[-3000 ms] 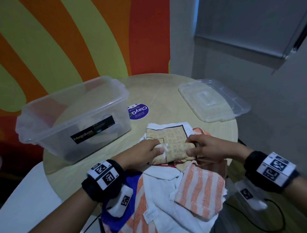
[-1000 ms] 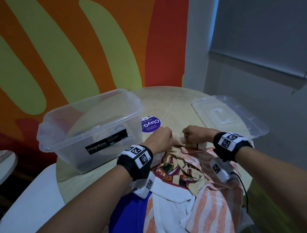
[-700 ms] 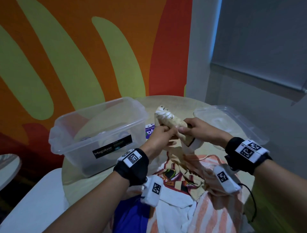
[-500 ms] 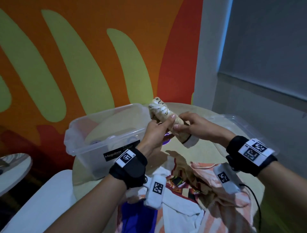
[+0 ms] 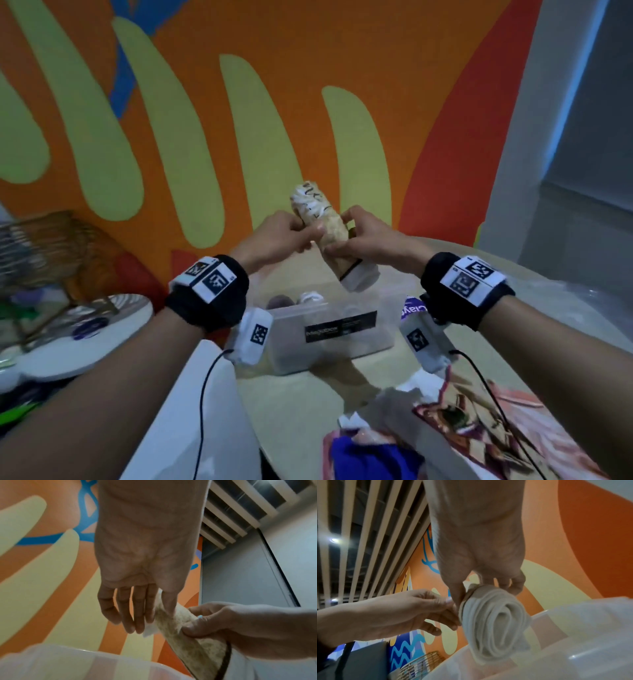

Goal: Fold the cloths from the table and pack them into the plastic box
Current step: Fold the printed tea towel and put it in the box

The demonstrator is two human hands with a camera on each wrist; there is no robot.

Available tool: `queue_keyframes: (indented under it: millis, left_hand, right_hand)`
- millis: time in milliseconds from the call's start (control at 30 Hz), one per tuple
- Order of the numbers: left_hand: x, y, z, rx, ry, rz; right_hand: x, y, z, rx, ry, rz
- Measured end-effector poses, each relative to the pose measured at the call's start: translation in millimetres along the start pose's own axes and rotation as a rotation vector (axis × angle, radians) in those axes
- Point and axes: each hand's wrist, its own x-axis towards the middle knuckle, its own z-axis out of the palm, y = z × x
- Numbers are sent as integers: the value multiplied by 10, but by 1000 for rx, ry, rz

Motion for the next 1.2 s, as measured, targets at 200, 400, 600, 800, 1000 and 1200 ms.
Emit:
queue_keyframes:
  millis: [200,400,600,800,1000,1200]
  left_hand:
    - [15,-631,-264,416,-64,-84]
    - [-33,-1004,-190,473,-111,-179]
    - [-10,-1085,-129,498,-67,-164]
    - [34,-1163,-56,589,-38,-141]
    - [34,-1143,-23,606,-30,-140]
    - [-28,-1030,-6,597,-46,-126]
  right_hand:
    - [454,-140,383,-219,-85,109]
    - [666,-79,771,-440,-206,236]
    - [709,7,1211,-566,-311,249]
    - [678,105,1292,-753,-491,183]
    - [569,17,1210,-284,-593,160]
    - [553,27,1142,-232,-509,129]
